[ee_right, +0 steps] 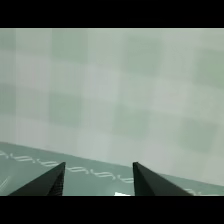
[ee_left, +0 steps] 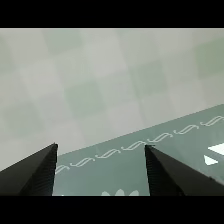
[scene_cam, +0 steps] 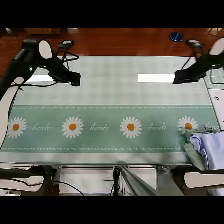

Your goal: Fold the shirts.

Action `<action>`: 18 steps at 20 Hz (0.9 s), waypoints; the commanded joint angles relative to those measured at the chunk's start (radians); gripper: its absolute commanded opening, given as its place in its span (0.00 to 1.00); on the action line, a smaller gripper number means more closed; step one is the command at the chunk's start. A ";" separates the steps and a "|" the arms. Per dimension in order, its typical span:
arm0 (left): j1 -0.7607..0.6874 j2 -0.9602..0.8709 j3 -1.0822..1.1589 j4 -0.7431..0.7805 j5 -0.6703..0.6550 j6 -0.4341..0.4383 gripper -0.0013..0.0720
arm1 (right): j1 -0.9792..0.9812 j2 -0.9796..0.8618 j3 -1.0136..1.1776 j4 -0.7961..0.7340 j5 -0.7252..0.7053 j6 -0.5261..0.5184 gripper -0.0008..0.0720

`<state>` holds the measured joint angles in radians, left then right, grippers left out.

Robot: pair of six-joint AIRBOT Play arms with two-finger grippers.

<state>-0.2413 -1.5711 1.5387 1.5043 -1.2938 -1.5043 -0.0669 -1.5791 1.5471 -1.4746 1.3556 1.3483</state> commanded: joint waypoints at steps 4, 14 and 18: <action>-0.018 -0.015 0.001 0.055 0.027 -0.053 0.90 | 0.105 -0.053 0.012 -0.047 0.119 0.071 0.69; -0.019 -0.023 0.001 0.055 0.027 -0.053 0.90 | 0.105 -0.053 0.012 -0.053 0.139 0.073 0.69; -0.019 -0.023 0.001 0.055 0.027 -0.053 0.90 | 0.105 -0.053 0.012 -0.053 0.140 0.073 0.69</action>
